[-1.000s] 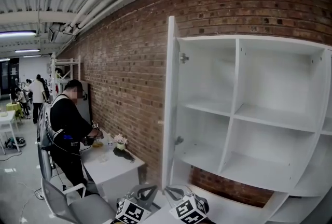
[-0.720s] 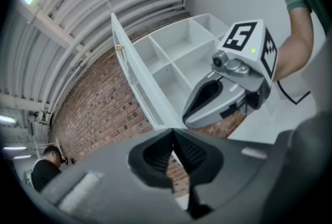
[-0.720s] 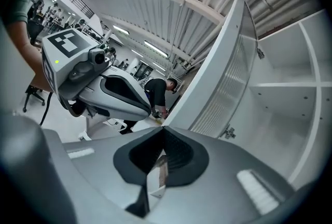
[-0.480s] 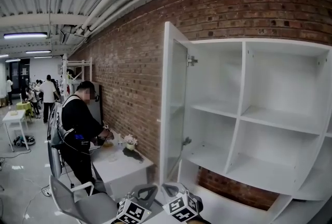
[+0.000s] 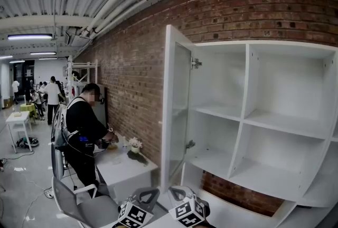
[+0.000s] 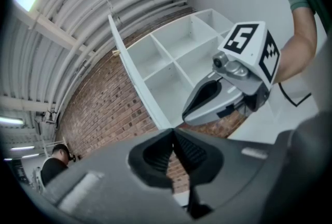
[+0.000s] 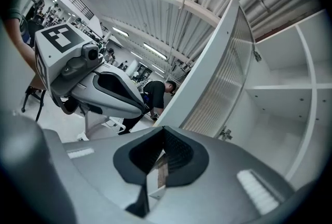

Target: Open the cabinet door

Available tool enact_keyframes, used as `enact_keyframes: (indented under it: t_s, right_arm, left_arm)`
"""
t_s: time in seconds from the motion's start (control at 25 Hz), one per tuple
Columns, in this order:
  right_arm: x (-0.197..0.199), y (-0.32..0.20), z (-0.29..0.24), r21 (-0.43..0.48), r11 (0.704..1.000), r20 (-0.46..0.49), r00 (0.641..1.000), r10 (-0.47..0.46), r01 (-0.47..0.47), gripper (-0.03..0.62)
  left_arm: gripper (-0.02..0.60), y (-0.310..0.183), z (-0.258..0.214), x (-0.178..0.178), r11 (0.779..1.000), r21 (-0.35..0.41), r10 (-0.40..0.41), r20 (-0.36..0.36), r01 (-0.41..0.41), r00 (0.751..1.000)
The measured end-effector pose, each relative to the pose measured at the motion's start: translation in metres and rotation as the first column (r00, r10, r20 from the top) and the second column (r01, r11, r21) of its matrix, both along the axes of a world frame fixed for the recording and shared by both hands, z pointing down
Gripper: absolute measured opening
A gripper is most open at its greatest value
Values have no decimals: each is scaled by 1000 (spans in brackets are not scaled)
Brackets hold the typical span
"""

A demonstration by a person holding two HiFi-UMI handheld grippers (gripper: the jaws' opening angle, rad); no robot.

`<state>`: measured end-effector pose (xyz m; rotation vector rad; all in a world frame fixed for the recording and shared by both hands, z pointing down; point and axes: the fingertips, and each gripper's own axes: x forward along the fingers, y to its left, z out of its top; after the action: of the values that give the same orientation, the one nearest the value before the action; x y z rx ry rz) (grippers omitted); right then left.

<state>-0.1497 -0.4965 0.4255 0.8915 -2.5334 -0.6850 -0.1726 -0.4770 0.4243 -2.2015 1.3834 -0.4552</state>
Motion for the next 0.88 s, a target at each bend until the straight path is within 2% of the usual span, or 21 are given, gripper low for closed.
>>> enact_keyframes:
  t_s: [0.44, 0.88]
  right_arm:
    - [33, -2, -16, 57, 998, 9, 1000, 17, -18, 3]
    - [55, -10, -12, 103, 994, -3, 999, 40, -39, 3]
  left_arm:
    - [0, -5, -2, 20, 1000, 2, 3, 3, -3, 1000]
    - [0, -14, 3, 19, 1000, 3, -11, -6, 11, 1000]
